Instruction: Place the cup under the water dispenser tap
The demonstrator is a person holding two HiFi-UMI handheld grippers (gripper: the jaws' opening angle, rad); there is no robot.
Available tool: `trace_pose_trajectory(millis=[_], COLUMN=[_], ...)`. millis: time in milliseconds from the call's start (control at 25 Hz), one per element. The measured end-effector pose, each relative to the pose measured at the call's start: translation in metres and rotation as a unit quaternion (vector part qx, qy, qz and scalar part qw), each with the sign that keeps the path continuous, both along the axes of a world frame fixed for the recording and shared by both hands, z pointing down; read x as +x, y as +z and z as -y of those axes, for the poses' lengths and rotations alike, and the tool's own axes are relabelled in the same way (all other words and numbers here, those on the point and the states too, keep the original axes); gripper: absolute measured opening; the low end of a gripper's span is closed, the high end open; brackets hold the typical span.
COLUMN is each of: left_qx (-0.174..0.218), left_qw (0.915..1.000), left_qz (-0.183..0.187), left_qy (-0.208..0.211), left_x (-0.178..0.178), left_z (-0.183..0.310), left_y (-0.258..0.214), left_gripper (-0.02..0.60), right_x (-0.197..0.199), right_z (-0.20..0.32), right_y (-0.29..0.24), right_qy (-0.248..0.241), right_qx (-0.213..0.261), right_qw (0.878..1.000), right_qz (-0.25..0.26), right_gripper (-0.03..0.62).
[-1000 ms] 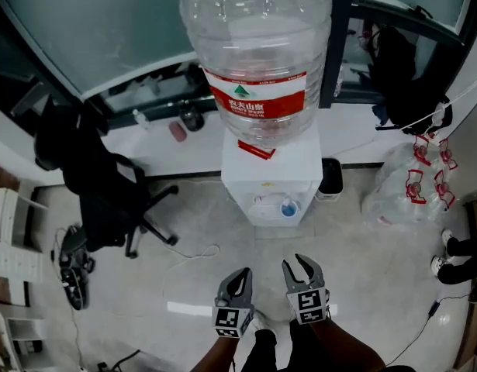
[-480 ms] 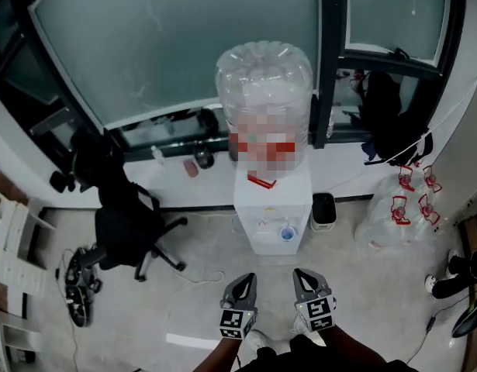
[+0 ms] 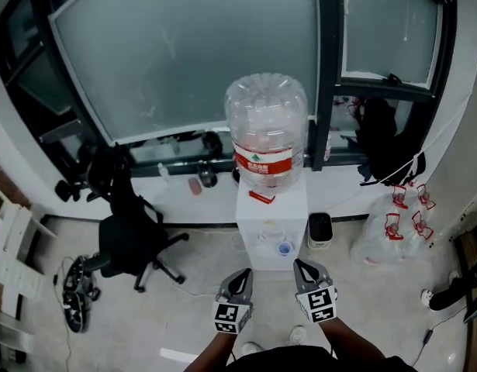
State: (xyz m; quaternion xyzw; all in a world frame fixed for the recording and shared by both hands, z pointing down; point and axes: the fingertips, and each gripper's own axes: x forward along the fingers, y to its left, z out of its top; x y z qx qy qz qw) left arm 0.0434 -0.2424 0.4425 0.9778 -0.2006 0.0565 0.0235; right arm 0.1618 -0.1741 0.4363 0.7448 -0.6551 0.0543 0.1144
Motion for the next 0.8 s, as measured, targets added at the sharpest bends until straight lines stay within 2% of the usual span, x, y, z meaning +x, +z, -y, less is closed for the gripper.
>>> trace_pose_trajectory(millis=[520, 800], left_qx=[0.003, 0.006], left_qw=[1.0, 0.9999], left_qz=[0.004, 0.01], left_qy=[-0.005, -0.001], left_x=[-0.001, 0.001], left_z=[0.009, 0.008], left_y=[-0.013, -0.014], left_gripper=[0.017, 0.017], right_x=[0.005, 0.003], right_z=[0.014, 0.011], right_y=[-0.03, -0.027], right_qy=[0.002, 0.002], right_qx=[0.029, 0.023], right_qw=[1.0, 1.0], right_qz=[-0.011, -0.018], right_gripper=[0.002, 0.002])
